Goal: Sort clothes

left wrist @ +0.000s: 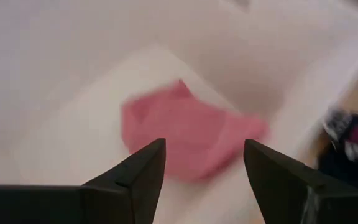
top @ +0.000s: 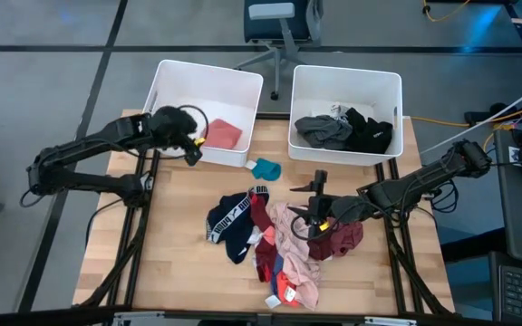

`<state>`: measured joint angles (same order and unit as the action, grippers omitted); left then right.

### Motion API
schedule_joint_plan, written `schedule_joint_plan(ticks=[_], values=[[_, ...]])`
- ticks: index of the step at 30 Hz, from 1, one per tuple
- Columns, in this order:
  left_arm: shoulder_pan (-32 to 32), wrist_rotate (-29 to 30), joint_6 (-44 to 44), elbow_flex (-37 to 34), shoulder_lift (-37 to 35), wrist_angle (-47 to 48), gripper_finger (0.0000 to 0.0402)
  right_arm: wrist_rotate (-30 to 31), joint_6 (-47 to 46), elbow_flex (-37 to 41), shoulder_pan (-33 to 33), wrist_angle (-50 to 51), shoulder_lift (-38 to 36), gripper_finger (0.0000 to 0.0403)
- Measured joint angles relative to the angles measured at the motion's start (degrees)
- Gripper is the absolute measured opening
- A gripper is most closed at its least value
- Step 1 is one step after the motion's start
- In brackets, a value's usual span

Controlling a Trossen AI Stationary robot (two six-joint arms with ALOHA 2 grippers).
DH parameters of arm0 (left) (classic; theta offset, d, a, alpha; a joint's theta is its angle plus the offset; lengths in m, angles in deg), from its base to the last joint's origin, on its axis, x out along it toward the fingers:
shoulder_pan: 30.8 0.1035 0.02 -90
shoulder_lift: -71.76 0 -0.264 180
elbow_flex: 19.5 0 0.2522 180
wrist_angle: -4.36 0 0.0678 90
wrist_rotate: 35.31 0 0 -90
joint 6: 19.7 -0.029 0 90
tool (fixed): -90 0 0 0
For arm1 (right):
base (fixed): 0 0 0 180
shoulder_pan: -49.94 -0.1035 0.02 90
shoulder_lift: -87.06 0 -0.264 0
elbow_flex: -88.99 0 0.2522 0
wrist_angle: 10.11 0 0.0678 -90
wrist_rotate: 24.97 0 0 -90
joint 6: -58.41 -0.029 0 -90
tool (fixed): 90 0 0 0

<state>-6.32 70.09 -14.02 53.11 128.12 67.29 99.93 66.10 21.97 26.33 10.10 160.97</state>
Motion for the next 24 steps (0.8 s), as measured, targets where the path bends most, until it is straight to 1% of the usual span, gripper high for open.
schedule_joint_plan(ticks=[3, 5, 8, 12, 15, 18, 19, 24], values=[[-2.98, -0.49, 4.18, -0.20, -0.25, 3.59, 0.0208, -0.68, -0.53, -0.01, 0.01, 0.12, 0.34, 0.0241], [-6.11, -1.43, 5.95, -1.24, -0.29, 3.09, 0.0208, -2.92, -2.19, 0.01, 0.02, 1.13, 0.52, 0.0241], [-11.75, -1.97, 7.20, -4.02, -0.35, -2.34, 0.0208, -8.72, -7.09, -0.01, 0.01, 3.29, 0.97, 0.0241], [-18.97, -2.14, 8.40, -7.73, -0.24, -9.97, 0.0208, -15.35, -15.44, 0.64, 0.00, 8.83, 1.80, 0.0241], [-22.60, -1.33, 7.37, -8.66, -0.18, -11.68, 0.0208, -17.08, -21.73, 0.98, 0.00, 14.96, 2.36, 0.0241], [-23.85, 2.55, 5.92, -8.64, -0.64, -12.92, 0.0208, -16.86, -25.78, 0.95, 0.00, 18.72, 2.59, 0.0241], [-23.76, 4.04, 5.69, -8.62, -0.95, -13.17, 0.0208, -16.62, -26.55, 0.97, 0.00, 18.48, 2.58, 0.0241], [-22.51, 8.89, 3.73, -8.68, -2.06, -12.08, 0.0208, -16.23, -25.50, 0.90, 0.00, 17.04, 2.58, 0.0241]])
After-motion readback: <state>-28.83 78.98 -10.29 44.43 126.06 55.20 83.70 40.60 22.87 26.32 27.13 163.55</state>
